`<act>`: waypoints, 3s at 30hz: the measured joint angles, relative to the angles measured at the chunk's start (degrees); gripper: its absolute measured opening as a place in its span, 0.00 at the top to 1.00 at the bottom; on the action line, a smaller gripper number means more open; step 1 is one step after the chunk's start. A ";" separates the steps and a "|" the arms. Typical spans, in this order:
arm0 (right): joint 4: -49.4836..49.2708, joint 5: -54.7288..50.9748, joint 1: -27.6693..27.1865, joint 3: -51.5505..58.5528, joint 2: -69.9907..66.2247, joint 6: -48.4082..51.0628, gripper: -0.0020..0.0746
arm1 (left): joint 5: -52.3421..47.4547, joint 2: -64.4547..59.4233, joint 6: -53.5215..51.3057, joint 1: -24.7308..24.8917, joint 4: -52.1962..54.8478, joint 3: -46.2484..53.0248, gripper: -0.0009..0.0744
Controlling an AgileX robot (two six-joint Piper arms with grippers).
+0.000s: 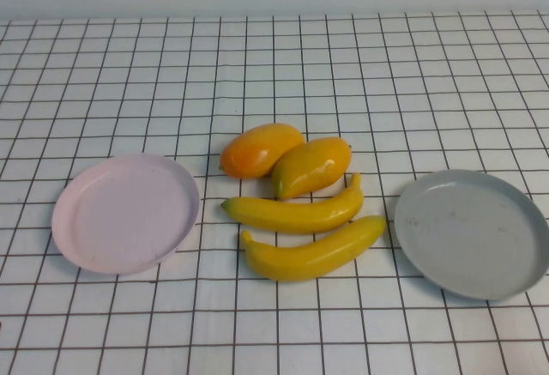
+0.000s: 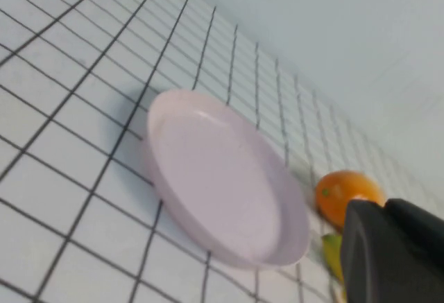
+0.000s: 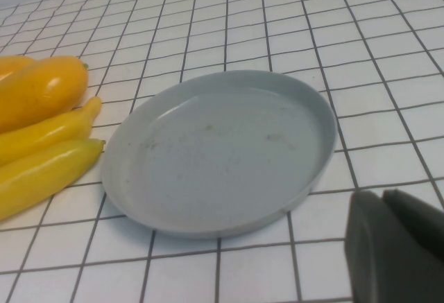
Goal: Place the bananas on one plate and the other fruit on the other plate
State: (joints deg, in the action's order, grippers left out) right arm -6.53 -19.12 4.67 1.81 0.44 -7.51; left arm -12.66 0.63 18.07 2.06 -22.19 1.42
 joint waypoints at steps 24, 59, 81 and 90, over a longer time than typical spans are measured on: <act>0.00 0.00 0.00 0.00 0.00 0.00 0.99 | -31.11 -21.69 -37.84 1.29 -2.76 -33.15 0.99; 0.00 0.00 0.00 0.00 0.00 0.00 0.99 | -57.56 -117.47 -48.54 22.27 16.65 -115.91 0.99; 0.39 -0.60 0.00 0.00 0.00 0.00 0.99 | -49.22 -126.08 -60.13 26.34 15.71 -116.66 0.11; 0.39 -0.60 0.00 0.00 0.00 0.00 0.99 | -47.71 -127.51 -60.47 25.73 19.83 -116.66 0.11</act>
State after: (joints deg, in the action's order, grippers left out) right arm -6.14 -19.71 4.67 1.81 0.44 -7.51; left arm -60.37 -126.88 -42.40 27.79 -2.36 -115.23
